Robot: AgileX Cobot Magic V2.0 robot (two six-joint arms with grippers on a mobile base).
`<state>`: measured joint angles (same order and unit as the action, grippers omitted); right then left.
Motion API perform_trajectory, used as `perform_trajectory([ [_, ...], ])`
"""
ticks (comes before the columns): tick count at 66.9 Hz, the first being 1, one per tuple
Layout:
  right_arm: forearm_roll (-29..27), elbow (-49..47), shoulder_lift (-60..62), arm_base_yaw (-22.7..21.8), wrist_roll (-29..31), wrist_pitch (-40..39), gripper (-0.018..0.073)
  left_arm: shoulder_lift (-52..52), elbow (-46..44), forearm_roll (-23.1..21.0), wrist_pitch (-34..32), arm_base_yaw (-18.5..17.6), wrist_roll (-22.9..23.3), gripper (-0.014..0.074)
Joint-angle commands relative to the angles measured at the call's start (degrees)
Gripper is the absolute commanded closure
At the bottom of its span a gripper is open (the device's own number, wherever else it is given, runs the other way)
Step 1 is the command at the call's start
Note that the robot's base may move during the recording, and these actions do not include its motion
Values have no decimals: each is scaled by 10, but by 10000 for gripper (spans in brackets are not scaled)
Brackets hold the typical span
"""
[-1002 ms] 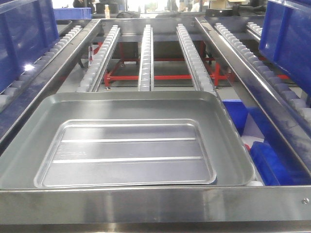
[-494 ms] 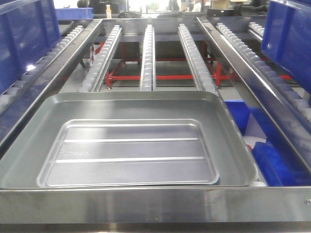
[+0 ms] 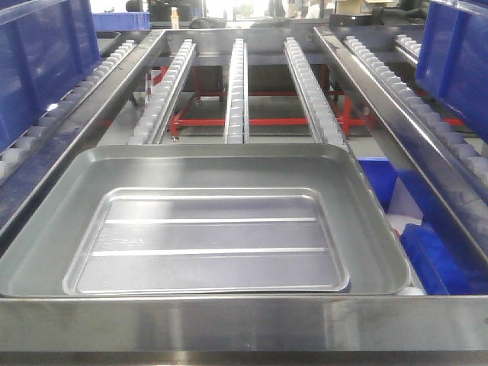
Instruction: Grab silver tray and place in blue box
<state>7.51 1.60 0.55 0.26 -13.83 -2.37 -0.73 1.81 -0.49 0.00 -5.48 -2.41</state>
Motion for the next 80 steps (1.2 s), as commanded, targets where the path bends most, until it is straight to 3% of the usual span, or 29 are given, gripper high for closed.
perform_trajectory([
  [1,0,-11,13,-3,6,-49,507,-7,9,-1,-50,0,3,603],
  [28,0,-25,-10,0,6,-15,507,-1,-3,-11,-57,-3,3,603],
  [48,1,-165,-266,0,17,125,507,199,-132,-12,61,-3,3,603],
  [53,1,-201,-334,0,35,166,507,270,-179,-35,111,-3,3,603],
  [59,1,-248,-397,0,38,231,507,355,-253,-81,267,-3,3,603],
  [64,0,-281,-445,0,38,286,507,422,-303,-111,346,-3,3,603],
  [80,-11,-307,-507,0,36,324,507,571,-349,-186,361,-3,3,603],
])
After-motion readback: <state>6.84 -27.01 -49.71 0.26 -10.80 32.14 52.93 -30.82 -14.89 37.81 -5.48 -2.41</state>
